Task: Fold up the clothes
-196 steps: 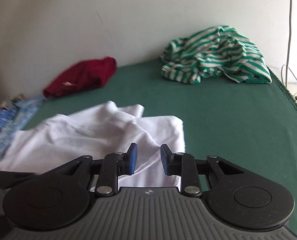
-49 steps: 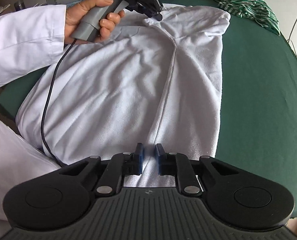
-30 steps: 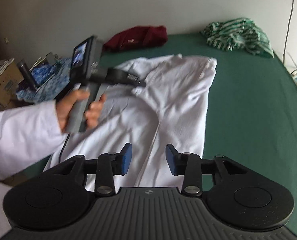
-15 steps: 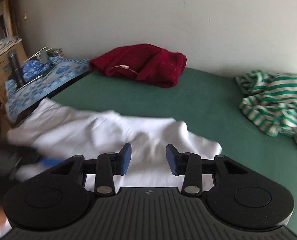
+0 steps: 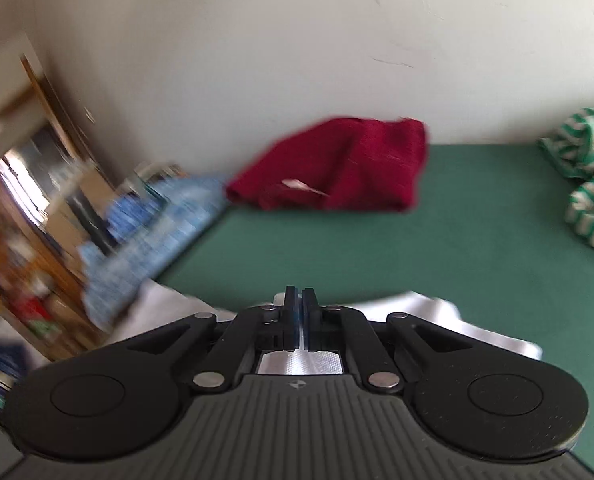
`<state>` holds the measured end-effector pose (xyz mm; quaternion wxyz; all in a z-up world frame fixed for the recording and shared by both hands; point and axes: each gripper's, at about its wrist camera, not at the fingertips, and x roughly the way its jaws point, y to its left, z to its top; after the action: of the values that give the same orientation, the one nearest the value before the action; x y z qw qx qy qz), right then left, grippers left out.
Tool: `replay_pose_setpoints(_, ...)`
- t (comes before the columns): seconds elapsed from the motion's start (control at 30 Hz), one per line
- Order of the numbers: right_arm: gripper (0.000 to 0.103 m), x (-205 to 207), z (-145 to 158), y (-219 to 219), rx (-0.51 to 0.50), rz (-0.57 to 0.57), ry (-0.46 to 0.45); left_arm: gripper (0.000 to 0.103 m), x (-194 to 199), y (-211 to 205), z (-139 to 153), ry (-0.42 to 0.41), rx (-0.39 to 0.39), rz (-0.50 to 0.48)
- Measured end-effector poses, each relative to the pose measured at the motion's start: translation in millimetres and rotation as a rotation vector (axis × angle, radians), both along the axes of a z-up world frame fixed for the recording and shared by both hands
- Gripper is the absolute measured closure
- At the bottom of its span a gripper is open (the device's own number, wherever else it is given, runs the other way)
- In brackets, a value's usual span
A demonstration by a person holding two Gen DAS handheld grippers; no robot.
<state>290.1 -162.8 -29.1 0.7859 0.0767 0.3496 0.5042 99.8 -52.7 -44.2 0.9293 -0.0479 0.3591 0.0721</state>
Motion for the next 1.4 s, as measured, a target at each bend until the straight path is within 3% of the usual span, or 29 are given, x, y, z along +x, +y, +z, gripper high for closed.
replay_pose_setpoints(0.13, 0.101, -13.2, -18.6, 26.4, -0.094, 0.023, -0.079, 0.102, -14.6, 13.1, -3.8, 0.017, 0.004, 0.098)
replay_pose_setpoints(0.23, 0.089, -18.1, -35.4, 30.8, -0.174, -0.013, -0.120, 0.102, -19.5, 26.8, -14.5, 0.066, -0.036, 0.145)
replay_pose_setpoints(0.33, 0.070, -0.4, -34.9, -5.1, -0.048, -0.102, -0.002, 0.099, -21.5, 37.1, -20.2, 0.074, -0.119, 0.145)
replay_pose_setpoints(0.37, 0.066, 2.5, -31.6, -18.0, -0.016, -0.124, 0.017, 0.095, -21.5, 39.8, -20.6, 0.063, -0.151, 0.147)
replay_pose_setpoints(0.47, 0.065, 1.6, -24.1, -31.7, 0.000, -0.104, 0.039, 0.064, -15.2, 43.2, -23.2, 0.041, -0.235, 0.150)
replay_pose_setpoints(0.5, 0.064, -0.5, -23.2, -29.9, -0.002, -0.086, 0.047, 0.064, -11.9, 41.1, -24.0, 0.042, -0.242, 0.147)
replay_pose_setpoints(0.57, 0.064, -4.8, -21.4, -26.5, -0.006, -0.051, 0.062, 0.065, -6.4, 31.2, -22.5, 0.044, -0.218, 0.127)
replay_pose_setpoints(0.63, 0.063, -13.4, -25.0, -13.9, -0.014, -0.033, 0.052, 0.072, 1.6, 25.4, -22.2, 0.057, -0.188, 0.106)
replay_pose_setpoints(0.7, 0.062, -18.4, -37.8, 6.5, -0.037, -0.033, 0.052, 0.103, 5.5, 22.8, -20.7, 0.070, -0.153, 0.100)
replay_pose_setpoints(0.73, 0.065, -19.2, -42.9, 17.6, -0.069, -0.031, 0.057, 0.103, 3.6, 24.7, -18.8, 0.067, -0.160, 0.103)
replay_pose_setpoints(0.77, 0.083, -21.5, -46.3, 27.4, -0.115, -0.029, 0.057, 0.103, 1.0, 27.0, -16.8, 0.061, -0.169, 0.108)
replay_pose_setpoints(0.8, 0.094, -23.5, -47.8, 33.4, -0.140, -0.030, 0.055, 0.103, -4.1, 29.4, -13.6, 0.049, -0.172, 0.117)
replay_pose_setpoints(0.87, 0.097, -26.5, -45.6, 34.4, -0.128, -0.044, 0.040, 0.103, -16.9, 34.0, -6.5, 0.028, -0.177, 0.131)
replay_pose_setpoints(0.93, 0.097, -25.5, -41.5, 31.1, -0.053, -0.026, 0.085, 0.103, -31.2, 39.2, -1.1, 0.015, -0.204, 0.142)
replay_pose_setpoints(1.03, 0.096, -23.6, -38.8, 30.8, 0.007, 0.023, 0.133, 0.103, -45.5, 43.7, -0.2, 0.020, -0.219, 0.156)
replay_pose_setpoints(1.1, 0.085, -26.6, -42.1, 38.3, -0.060, 0.012, 0.093, 0.103, -46.5, 42.3, -4.1, 0.040, -0.185, 0.160)
replay_pose_setpoints(1.17, 0.062, -27.4, -39.9, 27.6, -0.059, -0.027, 0.074, 0.103, -45.7, 42.7, -6.2, 0.059, -0.161, 0.163)
replay_pose_setpoints(1.27, 0.063, -24.9, -31.6, -9.2, 0.035, -0.097, 0.104, 0.102, -47.4, 45.5, -6.2, 0.069, -0.147, 0.165)
replay_pose_setpoints(1.33, 0.063, -23.2, -27.8, -41.3, 0.075, -0.170, 0.129, 0.095, -52.3, 48.8, -1.7, 0.037, -0.187, 0.149)
replay_pose_setpoints(1.37, 0.063, -23.5, -29.3, -56.9, 0.077, -0.209, 0.134, 0.075, -51.3, 48.8, -1.1, 0.032, -0.201, 0.139)
replay_pose_setpoints(1.4, 0.064, -22.8, -31.9, -69.8, 0.071, -0.239, 0.140, 0.062, -48.2, 47.1, -1.7, 0.030, -0.202, 0.135)
